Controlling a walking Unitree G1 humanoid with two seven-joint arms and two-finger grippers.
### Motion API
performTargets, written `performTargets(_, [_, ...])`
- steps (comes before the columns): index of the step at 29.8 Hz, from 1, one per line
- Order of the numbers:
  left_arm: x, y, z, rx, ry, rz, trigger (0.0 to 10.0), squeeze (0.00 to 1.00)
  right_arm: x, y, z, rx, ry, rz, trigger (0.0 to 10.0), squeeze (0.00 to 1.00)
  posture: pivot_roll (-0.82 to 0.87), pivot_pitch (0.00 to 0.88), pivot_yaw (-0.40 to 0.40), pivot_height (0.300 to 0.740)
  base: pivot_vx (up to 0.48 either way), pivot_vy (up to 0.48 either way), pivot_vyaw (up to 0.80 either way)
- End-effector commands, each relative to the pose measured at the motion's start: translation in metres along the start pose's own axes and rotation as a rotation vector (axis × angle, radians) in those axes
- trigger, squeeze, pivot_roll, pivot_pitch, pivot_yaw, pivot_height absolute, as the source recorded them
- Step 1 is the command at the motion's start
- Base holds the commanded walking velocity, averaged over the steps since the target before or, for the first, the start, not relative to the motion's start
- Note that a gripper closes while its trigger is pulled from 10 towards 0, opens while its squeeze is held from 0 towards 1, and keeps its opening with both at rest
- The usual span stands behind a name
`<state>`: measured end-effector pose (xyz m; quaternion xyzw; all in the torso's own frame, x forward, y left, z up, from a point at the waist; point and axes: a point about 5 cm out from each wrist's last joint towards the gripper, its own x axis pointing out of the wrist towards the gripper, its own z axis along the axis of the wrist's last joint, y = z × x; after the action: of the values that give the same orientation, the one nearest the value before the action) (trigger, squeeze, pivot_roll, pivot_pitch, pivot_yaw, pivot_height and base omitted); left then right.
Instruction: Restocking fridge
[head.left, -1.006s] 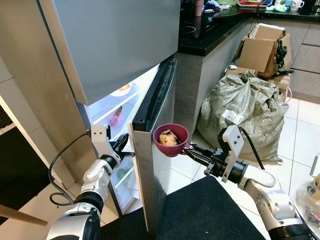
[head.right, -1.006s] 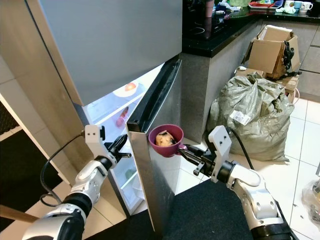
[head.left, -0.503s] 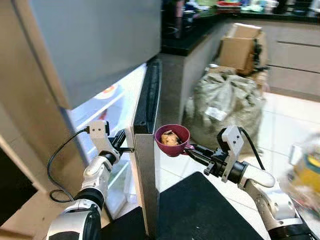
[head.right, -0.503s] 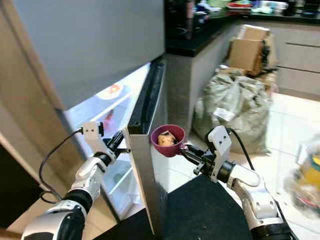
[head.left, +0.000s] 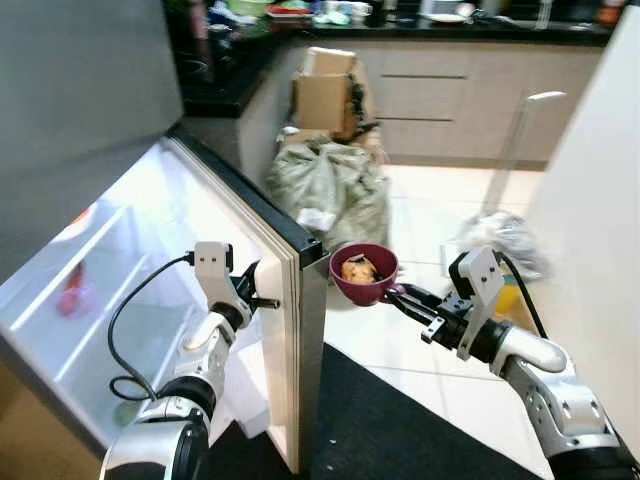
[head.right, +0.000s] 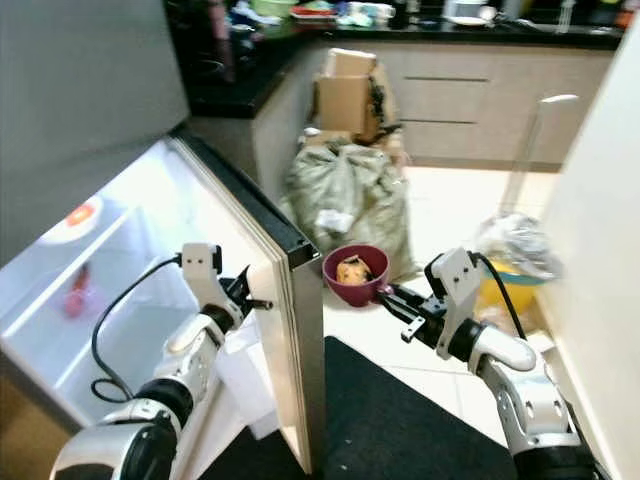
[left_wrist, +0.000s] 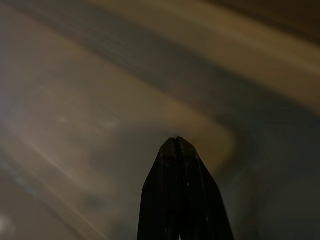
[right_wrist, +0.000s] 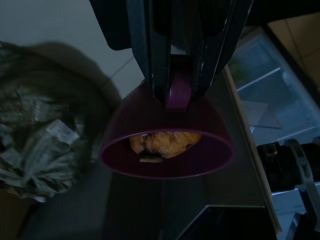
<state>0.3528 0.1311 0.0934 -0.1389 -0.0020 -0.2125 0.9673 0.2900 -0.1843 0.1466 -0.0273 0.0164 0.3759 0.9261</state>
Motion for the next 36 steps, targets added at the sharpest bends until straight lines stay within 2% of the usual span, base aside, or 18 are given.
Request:
performTargets(1, [0.003, -0.008, -0.002, 0.010, 0.011, -0.032, 10.0, 0.00, 0.012, 0.015, 0.003, -0.010, -0.014, 0.093, 10.0, 0.00, -0.14, 0.000, 0.035, 0.740, 0.000, 0.000, -0.73])
performTargets(9, [0.003, -0.007, -0.001, 0.018, 0.006, -0.032, 10.0, 0.00, 0.013, 0.016, 0.003, -0.010, -0.019, 0.098, 10.0, 0.00, -0.14, 0.000, 0.037, 0.740, 0.000, 0.000, -0.73])
performTargets(14, [0.004, -0.008, 0.003, 0.057, -0.012, -0.044, 10.0, 0.00, 0.012, 0.018, 0.005, -0.003, -0.058, 0.097, 10.0, 0.00, -0.13, 0.000, 0.042, 0.740, 0.000, 0.000, 0.00])
performTargets(29, [0.005, -0.005, 0.011, 0.124, -0.033, -0.041, 10.0, 0.00, 0.011, 0.020, 0.006, 0.008, -0.078, 0.105, 10.0, 0.00, -0.14, 0.001, 0.050, 0.740, 0.000, 0.000, 0.00])
performTargets(33, [0.001, 0.005, 0.015, 0.150, -0.047, 0.009, 10.0, 0.00, 0.012, 0.022, 0.007, 0.005, -0.084, 0.122, 10.0, 0.00, -0.14, 0.000, 0.053, 0.740, 0.000, 0.000, 0.00])
performTargets(34, [-0.008, 0.020, 0.016, 0.174, -0.048, 0.105, 10.0, 0.00, 0.014, 0.027, 0.007, 0.003, -0.094, 0.152, 10.0, 0.00, -0.14, 0.000, 0.052, 0.740, 0.000, 0.000, 0.00])
performTargets(36, [-0.011, 0.025, 0.016, 0.183, -0.047, 0.137, 10.0, 0.00, 0.015, 0.029, 0.007, 0.004, -0.097, 0.163, 10.0, 0.00, -0.14, 0.000, 0.052, 0.740, 0.000, 0.000, 0.00])
